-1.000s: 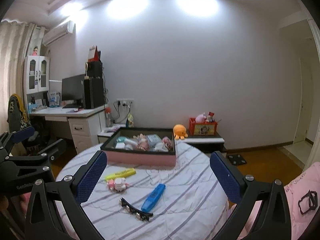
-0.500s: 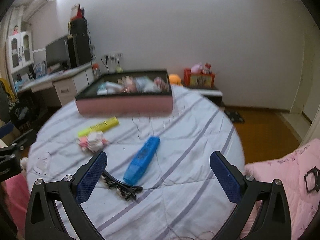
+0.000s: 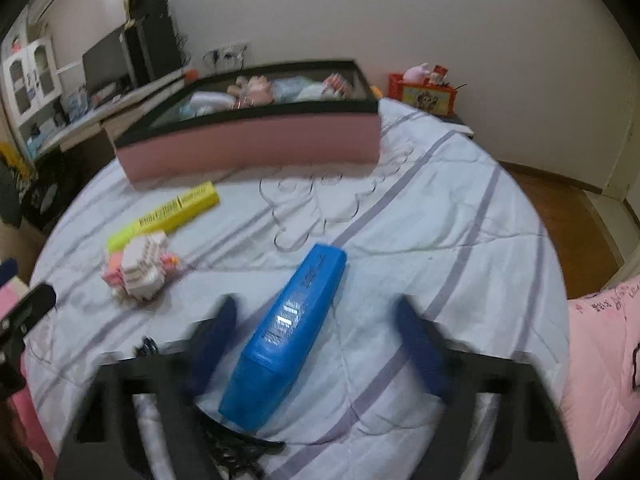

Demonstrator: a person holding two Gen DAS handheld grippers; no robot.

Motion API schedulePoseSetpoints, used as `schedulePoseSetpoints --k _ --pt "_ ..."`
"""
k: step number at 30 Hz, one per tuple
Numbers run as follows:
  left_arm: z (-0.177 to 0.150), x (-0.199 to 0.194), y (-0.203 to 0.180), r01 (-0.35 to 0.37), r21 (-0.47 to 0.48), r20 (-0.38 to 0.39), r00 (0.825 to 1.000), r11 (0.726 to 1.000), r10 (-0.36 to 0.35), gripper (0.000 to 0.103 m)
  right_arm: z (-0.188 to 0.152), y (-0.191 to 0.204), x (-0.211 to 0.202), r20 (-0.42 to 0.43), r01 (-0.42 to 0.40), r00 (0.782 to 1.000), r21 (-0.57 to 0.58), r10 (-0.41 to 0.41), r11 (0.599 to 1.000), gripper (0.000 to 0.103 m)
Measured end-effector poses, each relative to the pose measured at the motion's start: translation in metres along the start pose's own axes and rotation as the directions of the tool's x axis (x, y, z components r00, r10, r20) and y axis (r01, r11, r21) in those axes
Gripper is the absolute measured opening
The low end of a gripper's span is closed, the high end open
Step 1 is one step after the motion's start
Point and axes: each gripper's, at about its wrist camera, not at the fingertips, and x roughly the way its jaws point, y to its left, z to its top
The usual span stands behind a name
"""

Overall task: Organize rigid objects
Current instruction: 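Grasp the blue pencil case with right tool while left tool grasps the block figure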

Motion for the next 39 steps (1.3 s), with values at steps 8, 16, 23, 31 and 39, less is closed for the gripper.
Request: schedulePoseSetpoints --k 8,16,23,31,39 --pt "0.009 0.022 -0.038 0.147 -0.031 -0.044 0.988 0.989 -0.148 0.103 0.002 -0.026 -0.009 0.015 0.009 1.0 -0.016 -0.009 1.0 0.027" --pt "0.021 0.057 -0.059 0.105 -0.111 -0.131 0.984 0.988 -0.119 0.103 0.003 -0.032 -0.004 0.036 -0.005 0.999 -0.017 0.006 1.0 0.027" --pt "0.022 0.064 -0.051 0.09 -0.15 -0.145 0.983 0.985 -0.113 0.08 0.004 -0.035 -0.003 0.04 -0.028 0.999 -0.004 0.028 1.0 0.027" --pt "0.009 0.046 -0.034 0.086 -0.085 -0.136 0.986 0.993 -0.097 0.062 0.004 -0.035 -0.004 0.041 -0.021 0.999 -0.011 0.021 1.0 0.027" --pt "0.001 0.039 -0.012 0.102 -0.086 -0.129 0.985 0.991 -0.112 0.082 -0.003 -0.023 -0.009 0.043 0.013 0.999 -0.026 -0.011 1.0 0.027"
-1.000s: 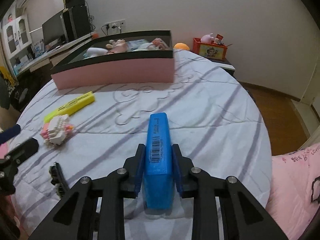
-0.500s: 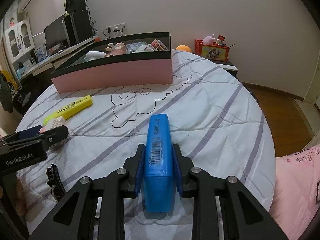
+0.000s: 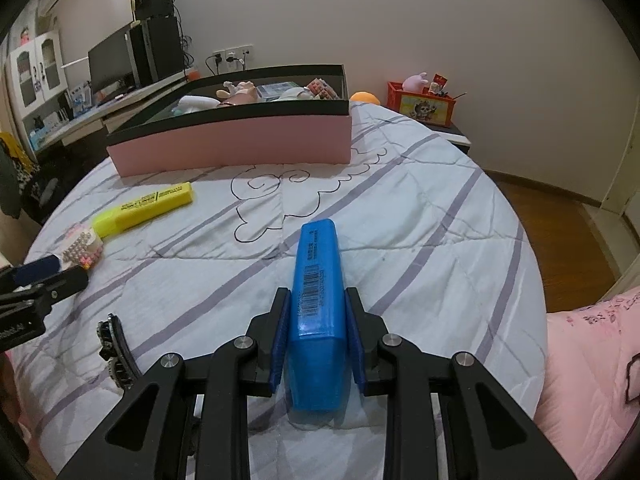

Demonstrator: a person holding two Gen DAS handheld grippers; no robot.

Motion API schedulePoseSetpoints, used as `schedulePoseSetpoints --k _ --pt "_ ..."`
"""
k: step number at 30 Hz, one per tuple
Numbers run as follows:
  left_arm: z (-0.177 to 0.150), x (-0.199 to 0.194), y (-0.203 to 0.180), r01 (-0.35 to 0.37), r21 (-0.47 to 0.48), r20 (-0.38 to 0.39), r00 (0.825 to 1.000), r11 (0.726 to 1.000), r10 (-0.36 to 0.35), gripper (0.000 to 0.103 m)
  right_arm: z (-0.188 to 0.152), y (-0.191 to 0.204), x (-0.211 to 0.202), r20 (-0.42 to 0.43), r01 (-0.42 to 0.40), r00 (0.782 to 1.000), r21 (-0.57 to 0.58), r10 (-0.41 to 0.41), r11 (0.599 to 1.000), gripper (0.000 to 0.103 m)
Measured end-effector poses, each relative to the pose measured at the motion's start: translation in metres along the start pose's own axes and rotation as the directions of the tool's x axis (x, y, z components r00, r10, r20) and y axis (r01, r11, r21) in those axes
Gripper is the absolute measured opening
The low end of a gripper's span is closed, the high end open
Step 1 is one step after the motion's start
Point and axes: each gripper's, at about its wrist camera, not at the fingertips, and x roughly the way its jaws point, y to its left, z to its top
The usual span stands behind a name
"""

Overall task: Organize rigid objects
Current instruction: 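Grasp the blue pencil case with right tool while left tool grasps the block figure, then carry the block figure and blue case into the pink box and release both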

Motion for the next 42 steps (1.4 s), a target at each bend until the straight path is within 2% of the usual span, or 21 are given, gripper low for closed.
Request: schedulePoseSetpoints --k 4,7,8,9,16,20,29,34,38,40,42 --pt "0.008 0.01 -0.007 0.012 0.016 -0.003 1.0 1.0 -0.012 0.085 0.001 0.0 0.001 -0.002 0.005 1.0 0.001 -0.005 1.0 0.027" --pt "0.012 0.02 -0.008 -0.031 0.033 -0.011 0.999 0.999 0.031 0.085 0.002 0.0 0.003 -0.003 0.011 1.0 0.0 -0.011 1.0 0.027" --pt "0.013 0.021 -0.007 -0.037 0.03 -0.003 0.999 0.999 0.037 0.075 0.002 0.0 0.003 -0.004 0.014 1.0 -0.002 -0.014 1.0 0.027" --pt "0.014 0.021 -0.005 -0.034 0.023 0.002 0.999 0.999 0.034 0.06 0.003 0.001 0.004 -0.005 0.018 1.0 -0.003 -0.018 1.0 0.028" --pt "0.015 0.017 -0.001 0.004 0.02 0.025 1.0 1.0 -0.005 0.06 0.005 0.004 0.006 -0.005 0.042 0.999 -0.025 -0.042 0.999 0.032" --pt "0.012 0.002 -0.001 0.009 0.027 0.086 0.996 1.0 -0.011 0.06 0.003 0.0 0.002 0.013 0.013 1.0 -0.006 -0.013 1.0 0.026" --pt "0.013 -0.037 -0.009 0.009 0.051 0.179 0.984 0.999 -0.018 0.06 0.006 0.009 -0.029 0.122 -0.043 0.992 0.003 0.042 0.999 0.026" --pt "0.019 -0.073 -0.016 -0.011 0.059 0.269 0.963 0.998 -0.006 0.06 0.017 0.024 -0.069 0.237 -0.081 0.968 -0.024 0.085 0.996 0.026" --pt "0.024 -0.107 -0.02 -0.041 0.056 0.377 0.926 0.998 0.017 0.06 0.028 0.035 -0.103 0.32 -0.093 0.942 -0.056 0.106 0.994 0.027" --pt "0.025 -0.121 -0.023 -0.07 0.052 0.441 0.896 0.996 0.04 0.06 0.032 0.041 -0.119 0.37 -0.093 0.922 -0.064 0.11 0.994 0.027" --pt "0.028 -0.133 -0.025 -0.065 0.047 0.474 0.88 0.997 0.035 0.06 0.035 0.047 -0.132 0.41 -0.07 0.907 -0.077 0.095 0.995 0.027"
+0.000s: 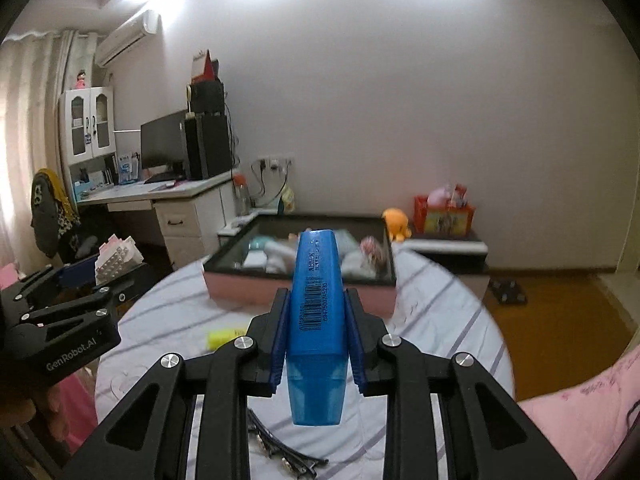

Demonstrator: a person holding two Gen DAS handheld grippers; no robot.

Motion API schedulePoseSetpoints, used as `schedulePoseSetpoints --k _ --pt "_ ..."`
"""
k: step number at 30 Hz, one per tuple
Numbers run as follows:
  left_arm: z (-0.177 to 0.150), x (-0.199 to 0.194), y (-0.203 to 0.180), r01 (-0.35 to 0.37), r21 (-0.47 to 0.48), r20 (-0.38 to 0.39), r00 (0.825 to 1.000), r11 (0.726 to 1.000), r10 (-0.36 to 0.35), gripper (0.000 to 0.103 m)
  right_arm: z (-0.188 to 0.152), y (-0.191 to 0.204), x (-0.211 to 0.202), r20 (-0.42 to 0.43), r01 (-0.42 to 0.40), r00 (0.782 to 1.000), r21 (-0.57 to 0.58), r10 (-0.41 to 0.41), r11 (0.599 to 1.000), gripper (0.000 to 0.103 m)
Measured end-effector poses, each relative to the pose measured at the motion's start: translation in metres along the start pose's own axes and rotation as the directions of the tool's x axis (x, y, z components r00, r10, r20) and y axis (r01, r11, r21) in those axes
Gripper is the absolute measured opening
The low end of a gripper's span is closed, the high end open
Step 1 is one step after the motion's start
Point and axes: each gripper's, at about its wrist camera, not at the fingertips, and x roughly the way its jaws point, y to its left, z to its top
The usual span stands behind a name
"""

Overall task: Organize rigid objects
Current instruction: 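Carry the block figure and blue case into the pink box and release both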

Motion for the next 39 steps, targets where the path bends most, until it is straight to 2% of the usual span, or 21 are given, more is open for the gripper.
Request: schedulePoseSetpoints --k 6,15,24,31,36,39 --pt "0.02 -0.023 -0.005 -0.036 0.022 0.115 0.993 0.999 0.033 0.06 0.017 0.015 -0.017 0.08 0.001 0.997 -0.035 0.002 0.999 0.027" --pt "0.04 -0.032 -0.005 -0.06 0.045 0.167 0.985 0.997 0.051 0.061 0.035 0.021 -0.021 0.127 -0.005 0.992 -0.05 0.011 0.999 0.027" --pt "0.049 -0.021 -0.004 -0.071 0.053 0.167 0.984 0.996 0.061 0.061 0.04 0.024 -0.01 0.125 -0.009 0.992 -0.057 0.016 0.998 0.027" --pt "0.055 0.004 -0.004 -0.062 0.066 0.144 0.988 0.996 0.052 0.061 0.04 0.021 0.01 0.101 -0.003 0.995 -0.069 0.01 0.998 0.027" --pt "0.065 0.05 -0.001 -0.047 0.103 0.094 0.995 0.994 0.037 0.061 0.05 0.01 0.044 0.062 0.007 0.998 -0.078 -0.002 0.997 0.027" --pt "0.072 0.082 -0.003 -0.073 0.155 0.069 0.996 0.985 0.062 0.061 0.054 0.001 0.074 0.018 0.018 1.0 -0.091 -0.017 0.996 0.027"
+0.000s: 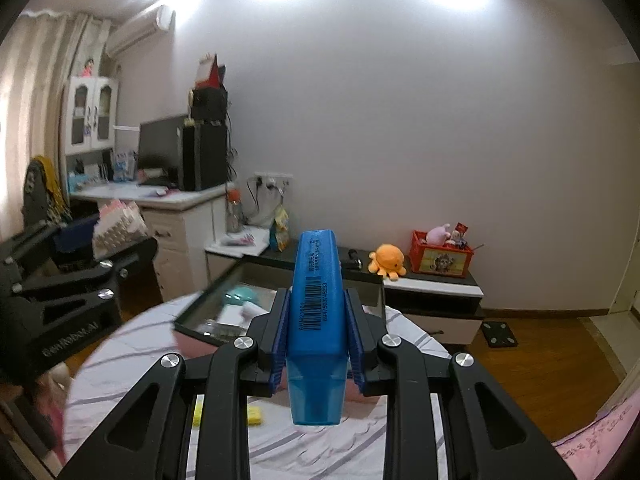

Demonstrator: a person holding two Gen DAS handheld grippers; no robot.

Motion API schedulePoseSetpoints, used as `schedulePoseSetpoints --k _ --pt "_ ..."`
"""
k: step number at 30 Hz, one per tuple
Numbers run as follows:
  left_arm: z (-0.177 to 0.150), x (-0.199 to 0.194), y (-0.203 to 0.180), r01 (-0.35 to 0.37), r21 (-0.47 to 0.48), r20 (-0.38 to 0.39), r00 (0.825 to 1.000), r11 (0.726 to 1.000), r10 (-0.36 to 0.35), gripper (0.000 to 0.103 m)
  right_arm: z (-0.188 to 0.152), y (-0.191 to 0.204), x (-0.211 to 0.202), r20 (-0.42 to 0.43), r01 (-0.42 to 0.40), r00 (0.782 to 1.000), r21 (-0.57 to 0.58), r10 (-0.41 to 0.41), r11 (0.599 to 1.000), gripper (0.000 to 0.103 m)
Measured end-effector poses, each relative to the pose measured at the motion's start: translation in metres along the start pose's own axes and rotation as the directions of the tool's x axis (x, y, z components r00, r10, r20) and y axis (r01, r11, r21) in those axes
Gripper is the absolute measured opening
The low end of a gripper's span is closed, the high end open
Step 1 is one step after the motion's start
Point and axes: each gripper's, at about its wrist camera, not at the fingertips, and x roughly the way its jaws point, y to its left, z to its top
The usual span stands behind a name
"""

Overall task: Organize rigid objects
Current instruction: 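Carry the block figure and blue case into the pink box and release both, then withdraw both tools from the box back toward the remaining items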

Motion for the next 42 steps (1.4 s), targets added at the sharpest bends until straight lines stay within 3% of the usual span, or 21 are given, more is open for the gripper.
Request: schedulePoseSetpoints --k 4,6,12,17,20,24,25,29,30,33,42 --pt "0.004 0.055 0.002 0.06 -0.002 -0.071 0.996 0.998 -0.06 0.061 0.001 -0.014 0.053 -0.091 -0.003 0.996 -0.007 0.002 1.0 0.027" --pt "0.003 0.086 -0.001 0.059 0.018 -0.121 0.991 0.998 -0.057 0.061 -0.001 -0.02 0.076 -0.125 0.001 0.992 -0.013 -0.002 1.0 0.027" --pt "-0.016 0.172 -0.013 0.127 0.003 -0.303 0.945 0.992 -0.12 0.061 -0.011 -0.025 0.146 -0.266 -0.065 0.962 0.017 0.067 0.998 0.027" --pt "-0.036 0.205 -0.022 0.122 0.028 -0.392 0.914 0.992 -0.102 0.061 -0.022 -0.016 0.186 -0.355 -0.088 0.931 0.013 0.087 0.996 0.027" --pt "-0.04 0.209 -0.025 0.111 0.042 -0.404 0.911 0.993 -0.084 0.065 -0.026 -0.015 0.195 -0.377 -0.093 0.922 0.016 0.092 0.996 0.027" --pt "-0.037 0.2 -0.028 0.096 0.063 -0.378 0.923 0.993 -0.065 0.084 -0.025 -0.019 0.194 -0.367 -0.097 0.924 0.041 0.105 0.994 0.031" --pt "-0.036 0.199 -0.026 0.088 0.061 -0.373 0.926 0.994 -0.059 0.085 -0.023 -0.02 0.193 -0.358 -0.093 0.928 0.047 0.104 0.995 0.04" --pt "-0.027 0.175 -0.014 0.052 0.047 -0.34 0.94 0.998 -0.033 0.099 -0.015 -0.025 0.174 -0.327 -0.086 0.939 0.073 0.105 0.994 0.054" --pt "-0.024 0.166 -0.01 0.047 0.033 -0.326 0.945 0.998 -0.034 0.102 -0.012 -0.026 0.165 -0.317 -0.081 0.943 0.074 0.101 0.994 0.061" --pt "-0.014 0.134 0.001 0.049 -0.008 -0.278 0.959 0.999 -0.05 0.103 -0.002 -0.028 0.138 -0.264 -0.075 0.96 0.086 0.095 0.994 0.08" --pt "0.005 0.023 0.007 0.029 -0.024 -0.129 0.991 0.999 -0.032 0.103 0.018 -0.022 0.027 -0.09 -0.051 0.994 0.096 0.06 0.994 0.084"
